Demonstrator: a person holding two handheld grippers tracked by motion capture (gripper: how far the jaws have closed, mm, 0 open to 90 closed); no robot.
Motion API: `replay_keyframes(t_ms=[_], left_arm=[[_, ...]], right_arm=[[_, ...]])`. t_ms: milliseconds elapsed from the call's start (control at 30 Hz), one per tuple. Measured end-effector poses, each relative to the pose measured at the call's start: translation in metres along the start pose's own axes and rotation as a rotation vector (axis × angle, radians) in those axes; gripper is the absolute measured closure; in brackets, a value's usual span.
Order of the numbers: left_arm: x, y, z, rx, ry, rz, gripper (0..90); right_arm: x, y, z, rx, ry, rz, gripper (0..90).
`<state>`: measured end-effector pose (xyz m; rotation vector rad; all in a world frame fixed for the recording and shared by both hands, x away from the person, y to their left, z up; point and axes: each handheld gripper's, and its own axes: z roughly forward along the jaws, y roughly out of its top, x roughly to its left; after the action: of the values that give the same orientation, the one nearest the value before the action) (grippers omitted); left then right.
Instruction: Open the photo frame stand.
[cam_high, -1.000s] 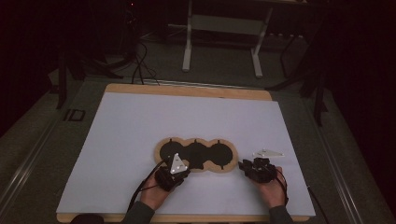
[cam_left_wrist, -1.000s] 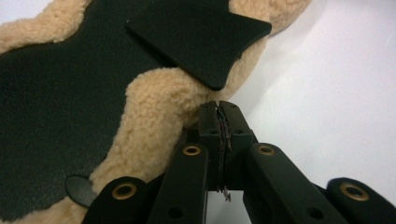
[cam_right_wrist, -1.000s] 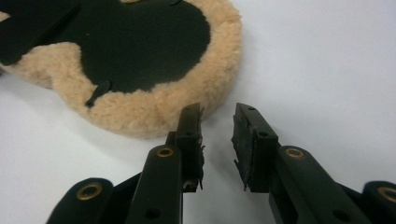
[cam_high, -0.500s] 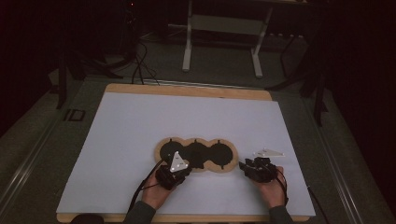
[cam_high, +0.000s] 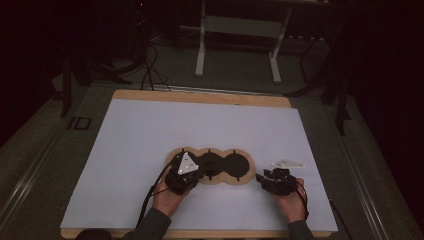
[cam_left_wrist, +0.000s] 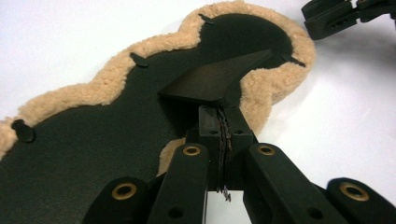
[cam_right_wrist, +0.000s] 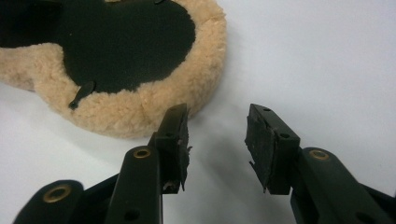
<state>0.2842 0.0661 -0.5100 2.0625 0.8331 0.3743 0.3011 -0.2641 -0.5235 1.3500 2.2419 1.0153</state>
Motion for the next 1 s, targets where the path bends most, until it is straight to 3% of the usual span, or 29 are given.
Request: replay_keyframes(t_ms=[233,400,533,667,767,833,933,1000], left_arm=[[0.000,-0.005,-0.003,-0.002,-0.015,0.008,83.7],[-0.009,-0.005,-0.007,0.005,-0.025,0.083,81.8],[-0.014,-0.002,-0.010,-0.008,-0.034,0.115,80.3],[-0.021,0.003,-0.013,-0.036,-0.003,0.196,72.4],[-0.022,0.007,-0.013,-0.055,0.020,0.204,62.7],[-0.020,0.009,-0.014,-0.068,0.000,0.198,59.6],[-0.021,0.012,-0.013,-0.066,0.048,0.216,50.8],[-0.019,0.013,-0.012,-0.074,0.047,0.206,47.9]], right_arm=[[0.000,0.000,0.000,0.002,0.002,0.001,55.7],[0.000,0.000,0.000,-0.002,0.008,0.000,56.8],[0.000,0.000,0.000,-0.005,0.016,0.003,57.3],[-0.001,0.000,-0.001,-0.009,0.016,0.009,57.6],[-0.001,0.000,-0.001,-0.010,0.012,0.010,57.6],[-0.001,0.000,-0.001,-0.010,0.010,0.011,57.4],[-0.002,0.000,-0.002,-0.012,0.007,0.012,57.2],[-0.002,0.000,-0.002,-0.013,0.006,0.015,56.8]])
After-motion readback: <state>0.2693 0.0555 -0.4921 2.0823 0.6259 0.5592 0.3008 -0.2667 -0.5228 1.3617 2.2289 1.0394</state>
